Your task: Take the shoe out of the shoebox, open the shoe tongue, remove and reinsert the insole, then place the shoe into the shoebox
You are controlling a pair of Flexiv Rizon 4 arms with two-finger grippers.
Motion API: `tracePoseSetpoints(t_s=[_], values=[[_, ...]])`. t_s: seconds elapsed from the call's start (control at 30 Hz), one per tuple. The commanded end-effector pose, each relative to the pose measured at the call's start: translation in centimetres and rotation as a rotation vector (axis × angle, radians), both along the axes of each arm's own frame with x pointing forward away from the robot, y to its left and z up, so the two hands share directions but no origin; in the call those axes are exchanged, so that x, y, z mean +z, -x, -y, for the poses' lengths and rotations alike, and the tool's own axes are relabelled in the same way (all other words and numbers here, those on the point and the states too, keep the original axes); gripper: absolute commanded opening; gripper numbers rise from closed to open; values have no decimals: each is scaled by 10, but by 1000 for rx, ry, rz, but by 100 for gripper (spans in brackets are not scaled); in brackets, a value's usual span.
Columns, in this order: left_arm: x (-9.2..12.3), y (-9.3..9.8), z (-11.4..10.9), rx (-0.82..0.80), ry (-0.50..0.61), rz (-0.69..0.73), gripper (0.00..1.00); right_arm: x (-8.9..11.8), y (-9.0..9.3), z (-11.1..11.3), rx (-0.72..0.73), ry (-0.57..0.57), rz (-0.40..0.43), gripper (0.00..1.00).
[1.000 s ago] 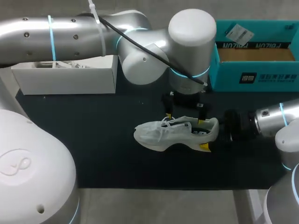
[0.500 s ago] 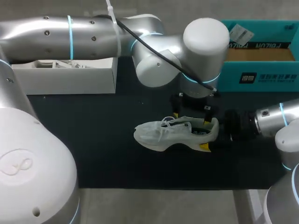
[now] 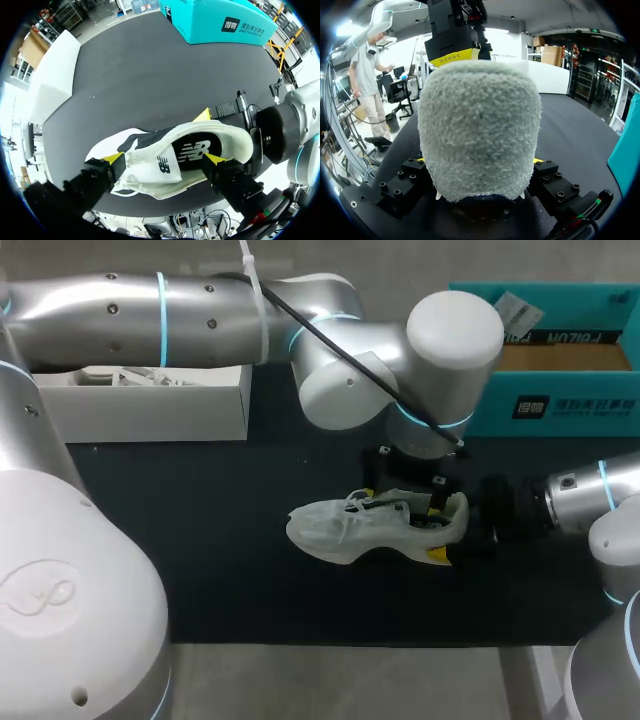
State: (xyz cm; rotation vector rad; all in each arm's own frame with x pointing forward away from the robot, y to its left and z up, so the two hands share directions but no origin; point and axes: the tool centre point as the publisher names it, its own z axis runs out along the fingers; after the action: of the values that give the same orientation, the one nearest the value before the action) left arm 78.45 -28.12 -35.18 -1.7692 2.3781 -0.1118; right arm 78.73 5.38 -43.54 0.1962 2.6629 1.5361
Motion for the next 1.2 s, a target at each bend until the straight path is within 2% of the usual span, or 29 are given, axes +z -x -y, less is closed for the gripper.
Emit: tracePoseSetpoints(t_s=[0.03,0.43,0.77,1.2], values=[[-9,0,0,6,-11,-1,100,-4,-1,-2,-3,2,2,0],[-25,-7,-1,20,-20,-3,100,-4,-1,-2,-3,2,2,0],[-27,3,-19,33,-95,31,100,-4,-1,-2,-3,2,2,0],[0,8,-51,200,-107,85,100,-4,-1,-2,-3,2,2,0]])
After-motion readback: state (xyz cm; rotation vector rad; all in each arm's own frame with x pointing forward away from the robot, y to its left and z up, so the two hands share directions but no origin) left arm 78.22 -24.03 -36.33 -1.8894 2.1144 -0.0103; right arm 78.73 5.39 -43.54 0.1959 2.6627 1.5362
